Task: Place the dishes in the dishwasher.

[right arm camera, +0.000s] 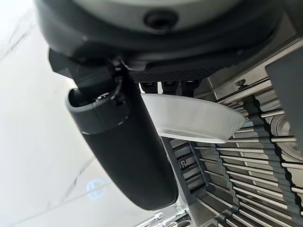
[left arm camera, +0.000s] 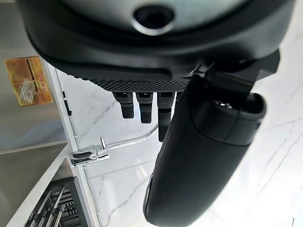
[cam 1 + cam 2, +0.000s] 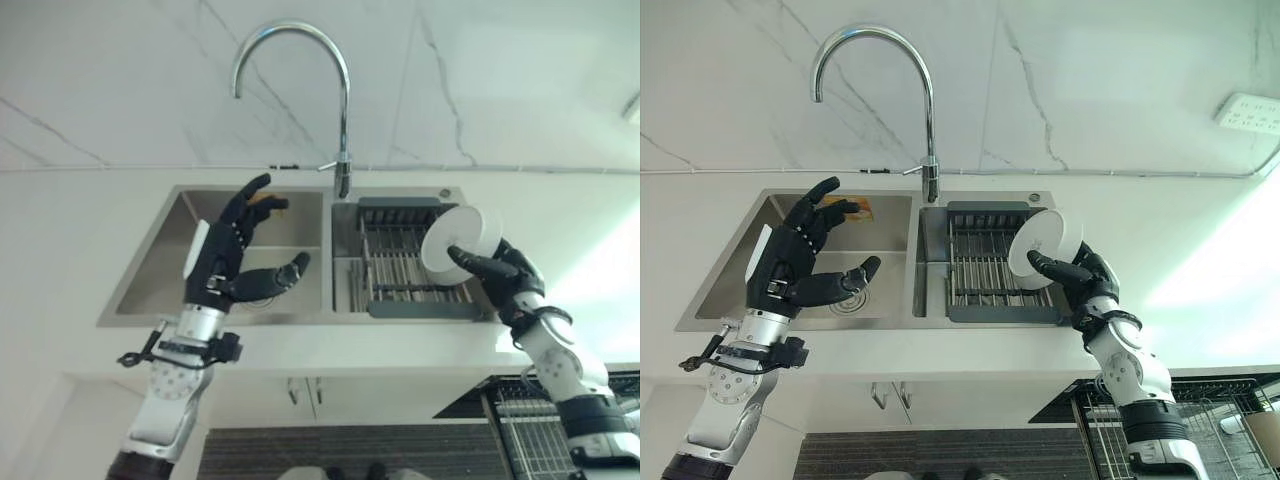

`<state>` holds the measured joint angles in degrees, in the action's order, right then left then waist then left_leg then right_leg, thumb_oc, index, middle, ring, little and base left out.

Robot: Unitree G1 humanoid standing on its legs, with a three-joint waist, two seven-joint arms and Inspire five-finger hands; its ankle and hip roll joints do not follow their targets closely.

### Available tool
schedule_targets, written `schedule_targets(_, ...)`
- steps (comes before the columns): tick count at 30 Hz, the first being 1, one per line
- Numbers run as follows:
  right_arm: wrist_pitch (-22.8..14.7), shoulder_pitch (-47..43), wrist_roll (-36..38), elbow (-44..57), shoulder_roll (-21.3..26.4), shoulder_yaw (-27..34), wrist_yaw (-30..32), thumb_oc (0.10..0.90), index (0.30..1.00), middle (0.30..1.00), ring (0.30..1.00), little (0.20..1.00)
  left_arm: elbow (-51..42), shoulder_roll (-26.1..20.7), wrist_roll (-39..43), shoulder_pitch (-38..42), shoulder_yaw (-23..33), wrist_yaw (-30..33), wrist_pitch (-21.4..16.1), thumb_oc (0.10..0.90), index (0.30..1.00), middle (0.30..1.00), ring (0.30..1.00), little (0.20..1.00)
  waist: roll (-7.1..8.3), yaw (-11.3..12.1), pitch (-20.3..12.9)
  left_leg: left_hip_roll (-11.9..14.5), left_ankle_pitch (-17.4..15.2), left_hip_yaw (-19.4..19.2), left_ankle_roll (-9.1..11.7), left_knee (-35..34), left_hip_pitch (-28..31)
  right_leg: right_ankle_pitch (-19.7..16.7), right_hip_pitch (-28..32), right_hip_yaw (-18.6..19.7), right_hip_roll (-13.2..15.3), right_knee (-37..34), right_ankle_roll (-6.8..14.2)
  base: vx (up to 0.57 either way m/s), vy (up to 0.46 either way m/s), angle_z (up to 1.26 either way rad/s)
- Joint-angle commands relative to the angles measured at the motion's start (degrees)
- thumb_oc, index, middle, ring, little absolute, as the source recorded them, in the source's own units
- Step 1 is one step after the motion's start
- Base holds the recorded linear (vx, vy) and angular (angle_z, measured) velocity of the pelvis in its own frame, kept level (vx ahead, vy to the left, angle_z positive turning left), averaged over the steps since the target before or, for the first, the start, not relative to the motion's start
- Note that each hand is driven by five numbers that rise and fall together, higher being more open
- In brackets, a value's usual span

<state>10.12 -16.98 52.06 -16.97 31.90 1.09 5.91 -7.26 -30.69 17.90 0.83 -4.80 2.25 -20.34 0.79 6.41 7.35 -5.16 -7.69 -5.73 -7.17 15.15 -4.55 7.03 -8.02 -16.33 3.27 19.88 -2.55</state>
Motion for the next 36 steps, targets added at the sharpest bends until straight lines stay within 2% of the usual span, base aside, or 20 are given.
schedule_targets(1, -5.6, -8.7, 2.4, -1.4, 3.4, 1.8, 0.0, 0.734, 0.801, 0.801, 0.801, 0.801, -4.7, -2.4, 3.4, 5.3, -0.4, 2.0, -4.9, 0.8, 0.9, 0.9, 0.9, 0.9, 1.47, 0.5, -3.7, 4.6, -6.9, 1.2, 6.4, 2.0, 0.5, 4.9, 5.3, 1.5, 2.2, -2.7, 6.4, 0.0, 0.01, 0.05)
schedule_targets(2, -6.1, -9.5, 2.4, -2.0, 3.6, 1.9, 1.3, 0.4, 0.3, 0.3, 0.3, 0.3, -4.7, -2.6, 3.6, 5.3, -0.5, 1.9, -4.7, 0.8, 0.9, 0.9, 0.9, 0.9, 1.47, 0.7, -3.7, 4.6, -6.9, 1.3, 6.4, 2.0, 0.5, 4.9, 5.4, 1.4, 2.2, -2.7, 6.4, 0.01, 0.008, 0.04)
schedule_targets(7, -6.9, -10.9, 1.7, -3.7, 3.5, 1.3, 3.3, 0.4, 0.3, 0.3, 0.3, 0.3, -4.6, -2.7, 3.8, 5.6, -1.0, 2.0, -4.4, 0.8, 0.9, 0.9, 0.9, 0.9, 1.44, 1.1, -3.6, 4.5, -6.8, 1.4, 6.4, 2.0, 0.6, 4.9, 5.7, 1.2, 2.3, -2.7, 6.4, 0.0, 0.004, 0.03)
schedule_targets(13, -10.6, -11.5, -0.4, -4.0, 3.0, 1.8, 7.4, 0.4, 0.3, 0.3, 0.3, 0.3, -4.8, -2.8, 3.6, 5.8, -1.6, 2.8, -4.0, 0.8, 0.9, 0.9, 0.9, 0.9, 1.17, 1.2, -3.3, 4.4, -6.9, 1.6, 6.2, 2.0, 0.7, 4.8, 5.7, 1.2, 2.3, -2.7, 6.4, 0.0, 0.008, 0.08)
schedule_targets(25, -17.1, -9.8, -10.2, 6.1, 2.7, 2.4, 10.8, 0.4, 0.3, 0.3, 0.3, 0.3, -5.8, -2.1, 2.8, 5.0, -1.2, 2.9, -3.8, 0.8, 0.9, 0.9, 0.9, 0.9, 0.84, 0.3, -3.2, 4.5, -6.9, 1.2, 6.1, 2.0, 0.8, 4.8, 5.5, 1.9, 2.1, -2.7, 6.5, 0.0, 0.0, 0.0)
schedule_targets(29, -20.4, -8.4, -14.3, 13.1, 1.9, 2.8, 10.4, 0.4, 0.3, 0.3, 0.3, 0.3, -6.4, -1.5, 2.4, 4.4, -0.8, 2.5, -4.0, 0.8, 0.9, 0.9, 0.9, 0.9, 0.79, -0.3, -3.4, 4.7, -6.9, 0.8, 6.0, 2.0, 0.8, 4.9, 5.4, 2.1, 2.0, -2.7, 6.4, 0.0, 0.0, 0.0)
schedule_targets(36, -30.7, -4.8, -18.4, 26.6, -1.2, 4.9, 8.9, 0.4, 0.3, 0.3, 0.3, 0.3, -8.5, 0.2, 1.8, 2.5, 0.7, 0.5, -4.6, 0.8, 0.9, 0.9, 0.9, 0.9, 0.32, -1.3, -4.0, 5.1, -6.9, 0.5, 6.2, 2.0, 0.5, 5.1, 4.8, 2.9, 1.5, -2.7, 6.4, -0.01, -0.028, -0.04)
